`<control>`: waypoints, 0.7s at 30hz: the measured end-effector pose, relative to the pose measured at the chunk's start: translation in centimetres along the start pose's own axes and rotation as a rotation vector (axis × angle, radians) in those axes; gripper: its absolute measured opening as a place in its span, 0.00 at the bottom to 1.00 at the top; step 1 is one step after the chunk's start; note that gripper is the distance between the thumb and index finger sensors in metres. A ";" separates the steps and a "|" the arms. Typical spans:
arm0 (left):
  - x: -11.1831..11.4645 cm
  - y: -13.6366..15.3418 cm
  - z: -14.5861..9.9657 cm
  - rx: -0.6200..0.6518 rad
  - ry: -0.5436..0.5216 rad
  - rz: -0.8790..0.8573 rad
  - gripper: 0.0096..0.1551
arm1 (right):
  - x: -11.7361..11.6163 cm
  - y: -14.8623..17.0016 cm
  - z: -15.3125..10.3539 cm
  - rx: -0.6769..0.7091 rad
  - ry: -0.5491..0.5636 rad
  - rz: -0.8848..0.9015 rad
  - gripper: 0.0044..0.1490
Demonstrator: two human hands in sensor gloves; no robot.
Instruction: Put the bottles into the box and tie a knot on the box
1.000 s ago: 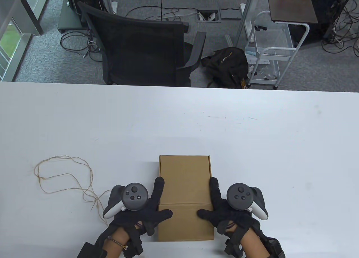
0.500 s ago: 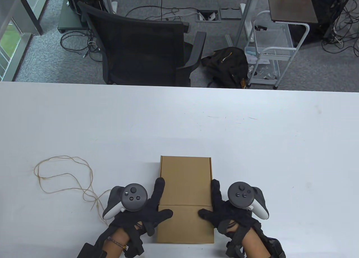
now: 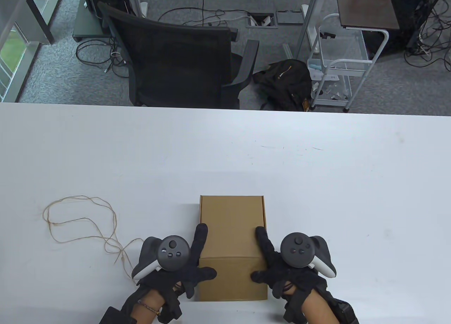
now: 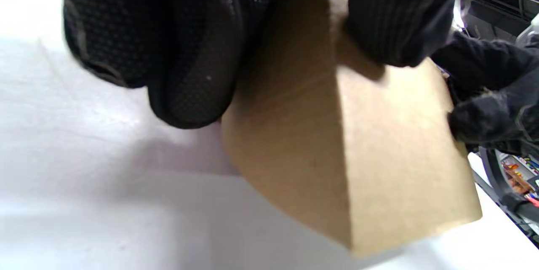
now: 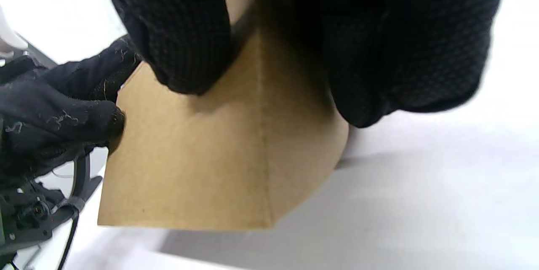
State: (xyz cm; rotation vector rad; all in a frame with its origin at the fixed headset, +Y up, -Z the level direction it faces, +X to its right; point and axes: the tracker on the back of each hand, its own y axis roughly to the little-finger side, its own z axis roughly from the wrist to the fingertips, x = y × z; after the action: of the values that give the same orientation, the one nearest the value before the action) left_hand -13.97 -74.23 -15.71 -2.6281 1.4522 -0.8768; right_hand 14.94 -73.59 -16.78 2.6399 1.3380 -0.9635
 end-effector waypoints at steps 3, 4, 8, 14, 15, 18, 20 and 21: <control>-0.2 -0.5 0.0 -0.035 -0.008 0.152 0.73 | -0.1 -0.3 0.0 -0.036 0.059 -0.172 0.68; -0.2 -1.1 -0.1 -0.052 -0.045 0.291 0.73 | -0.1 -0.6 0.0 -0.033 0.095 -0.283 0.69; 0.3 -2.4 -0.1 -0.047 -0.144 0.575 0.75 | -0.7 -0.8 0.3 0.034 0.179 -0.561 0.74; 2.0 -3.3 0.8 0.020 -0.120 0.682 0.78 | -2.4 -1.7 1.3 0.217 0.215 -0.731 0.80; 2.1 -3.3 0.8 0.027 -0.141 0.701 0.79 | -2.4 -1.8 1.4 0.230 0.230 -0.778 0.80; 2.0 -3.0 1.1 0.080 -0.166 0.713 0.79 | -2.5 -1.2 1.6 0.333 0.270 -0.680 0.79; 2.1 -2.8 1.2 0.106 -0.179 0.696 0.79 | -2.9 -0.9 1.6 0.376 0.309 -0.692 0.78; 2.2 -2.8 1.2 0.110 -0.192 0.719 0.79 | -2.9 -1.0 1.6 0.404 0.317 -0.732 0.78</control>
State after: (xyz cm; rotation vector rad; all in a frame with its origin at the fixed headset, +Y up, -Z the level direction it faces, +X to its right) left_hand -10.32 -74.64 -14.94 -1.8070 1.9946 -0.5732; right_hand 12.12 -75.57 -16.26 2.6742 2.5382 -0.9600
